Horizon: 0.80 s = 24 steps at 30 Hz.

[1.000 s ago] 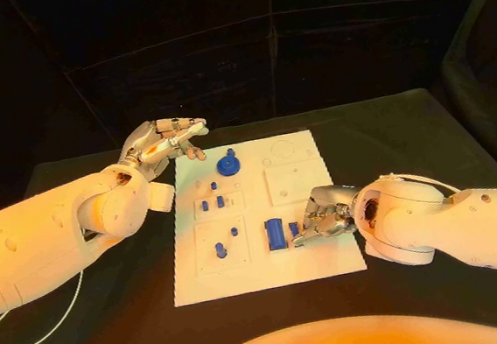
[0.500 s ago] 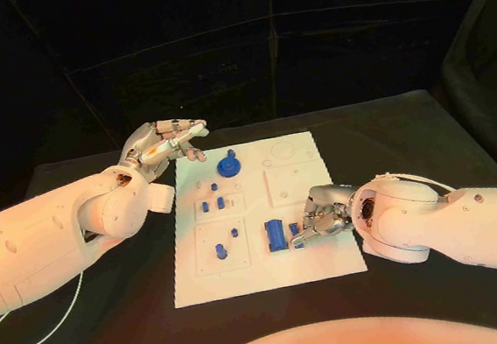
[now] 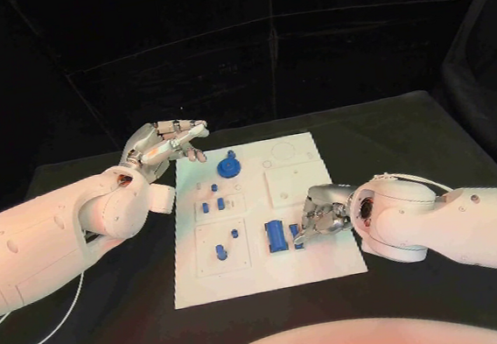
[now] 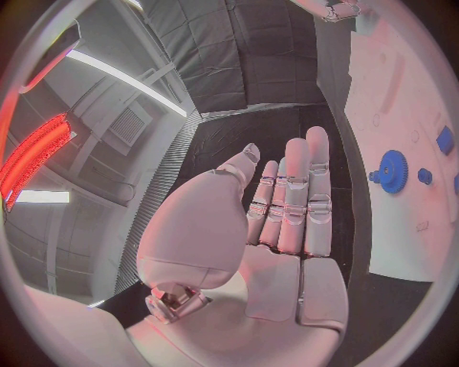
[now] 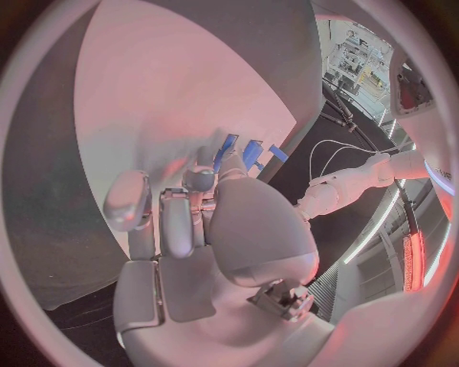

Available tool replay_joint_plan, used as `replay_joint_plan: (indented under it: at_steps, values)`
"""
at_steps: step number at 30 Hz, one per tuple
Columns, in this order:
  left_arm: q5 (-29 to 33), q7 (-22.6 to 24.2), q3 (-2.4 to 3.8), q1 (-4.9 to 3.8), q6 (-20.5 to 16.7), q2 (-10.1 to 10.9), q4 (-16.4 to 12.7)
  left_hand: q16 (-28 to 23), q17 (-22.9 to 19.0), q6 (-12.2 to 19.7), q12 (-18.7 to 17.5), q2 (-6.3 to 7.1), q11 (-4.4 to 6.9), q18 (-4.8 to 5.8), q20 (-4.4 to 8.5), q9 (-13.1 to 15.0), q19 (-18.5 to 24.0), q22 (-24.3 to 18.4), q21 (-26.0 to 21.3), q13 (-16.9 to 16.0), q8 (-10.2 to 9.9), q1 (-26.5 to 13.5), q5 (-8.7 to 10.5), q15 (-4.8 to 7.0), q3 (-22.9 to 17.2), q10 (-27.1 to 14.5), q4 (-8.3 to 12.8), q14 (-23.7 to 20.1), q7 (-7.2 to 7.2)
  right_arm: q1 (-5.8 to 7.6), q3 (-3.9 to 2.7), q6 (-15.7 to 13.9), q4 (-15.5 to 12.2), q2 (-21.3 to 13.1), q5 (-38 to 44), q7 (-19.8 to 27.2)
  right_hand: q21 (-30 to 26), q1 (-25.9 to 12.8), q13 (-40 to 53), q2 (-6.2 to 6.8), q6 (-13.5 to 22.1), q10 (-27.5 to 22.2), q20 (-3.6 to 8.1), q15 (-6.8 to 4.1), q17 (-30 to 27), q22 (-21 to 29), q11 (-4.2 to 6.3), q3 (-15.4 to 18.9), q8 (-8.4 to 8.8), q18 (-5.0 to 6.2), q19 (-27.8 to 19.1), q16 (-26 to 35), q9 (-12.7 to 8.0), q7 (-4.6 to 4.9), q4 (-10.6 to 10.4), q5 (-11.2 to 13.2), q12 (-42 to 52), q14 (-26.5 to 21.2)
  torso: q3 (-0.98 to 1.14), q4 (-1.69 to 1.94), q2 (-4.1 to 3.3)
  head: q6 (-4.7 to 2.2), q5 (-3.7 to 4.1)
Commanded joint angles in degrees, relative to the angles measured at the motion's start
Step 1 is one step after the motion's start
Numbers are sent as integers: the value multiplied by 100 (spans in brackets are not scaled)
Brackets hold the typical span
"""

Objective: Assemble the parts on the task board

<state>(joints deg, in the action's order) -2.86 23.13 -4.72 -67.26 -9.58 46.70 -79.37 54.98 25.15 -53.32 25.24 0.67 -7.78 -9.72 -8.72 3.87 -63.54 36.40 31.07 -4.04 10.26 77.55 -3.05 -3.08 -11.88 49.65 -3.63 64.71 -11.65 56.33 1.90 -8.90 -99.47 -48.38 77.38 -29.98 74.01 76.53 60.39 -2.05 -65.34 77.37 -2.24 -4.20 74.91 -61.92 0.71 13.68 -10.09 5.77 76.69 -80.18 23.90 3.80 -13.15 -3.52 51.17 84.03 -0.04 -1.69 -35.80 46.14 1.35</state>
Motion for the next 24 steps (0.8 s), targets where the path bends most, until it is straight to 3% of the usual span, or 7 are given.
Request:
replay_joint_plan:
  at_steps: [1, 14, 17, 19, 20, 23, 24]
  values:
    - [15, 35, 4, -7, 43, -7, 2, -7, -6, 38, 29, 6, -4, -72, -4, -5, -41, -6, -30, 6, 32, 51, -25, 4, -8, -54, 30, -55, 17, -6, 12, 66, 60, 8, 79, 36, -27, 1, 5, 42, 58, -29, 10, -6, 60, -3, -18, 9, 28, -9, -29, 26, -7, 3, 40, 39, 11, 325, 0, 6, 0, -4, -6]
    - [15, 32, 2, -6, 45, -3, 5, -7, -6, 38, 29, 6, -4, -72, -4, -5, -41, -6, -30, 6, 32, 51, -25, 4, -8, -54, 30, -55, 17, -5, 11, -521, -61, -164, -426, 614, -155, -286, -158, 83, 146, -135, 0, 8, -95, 191, -38, 250, 60, 29, -130, 149, 1, 22, -214, 43, -227, 287, -3, -18, 13, -46, -18]
    - [15, 35, 0, -5, 46, -1, 7, -7, -6, 38, 29, 6, -4, -72, -4, -5, -41, -6, -30, 6, 32, 51, -25, 4, -8, -54, 30, -55, 17, -1, 9, -686, -117, -319, -989, 1086, -312, -224, -318, 91, 306, -272, -23, 42, -234, 422, -83, 259, 145, 70, -257, 266, -27, 77, -218, 33, -461, 248, -13, -15, 25, -85, 7]
    - [15, 41, -3, -4, 43, 1, 9, -7, -6, 38, 29, 6, -4, -72, -4, -5, -41, -6, -30, 6, 32, 51, -25, 4, -8, -54, 30, -55, 17, 6, 8, -794, -153, -428, -1521, 1558, -436, -118, -421, 58, 463, -378, -53, 79, -297, 599, -131, 234, 225, 101, -350, 326, -55, 135, -185, 4, -614, 230, -31, -22, 48, -113, 17]
    - [15, 48, -4, -4, 43, -5, 17, -9, -14, 45, 38, 5, -6, -72, -6, -5, -38, -13, -38, 7, 38, 53, -24, 2, -8, -63, 30, -65, 15, 17, 7, -835, -158, -472, -1810, 1813, -561, -59, -572, 42, 533, -494, -73, 102, -422, 781, -157, 224, 259, 135, -448, 430, -68, 163, -161, -18, -825, 196, -39, -20, 59, -143, 29]
    - [16, 74, -8, -1, 50, -18, 45, -38, -37, 60, 57, 20, -11, -70, -13, -6, -16, -32, -66, 8, 45, 18, -22, -6, 19, -73, 7, -103, 10, 137, 5, -919, -11, -515, -2770, 2663, -1478, 208, -1196, -12, 787, -1040, -161, 198, -1459, 2023, -266, 190, 372, 356, -1128, 1365, -112, 281, -30, -123, -1663, -132, -69, -15, 139, -226, 54]
    - [20, 86, -8, 2, 54, -25, 61, -85, -66, 69, 70, 24, -14, -69, -19, -6, 18, -55, -101, 8, 52, 4, -22, -12, 33, -80, -4, -151, 7, 186, 5, -940, 89, -504, -3112, 2955, -2059, 362, -1346, -58, 870, -1254, -206, 242, -2204, 2737, -320, 159, 406, 463, -1549, 2086, -126, 336, 50, -228, -1864, -422, -76, -16, 160, -268, 53]
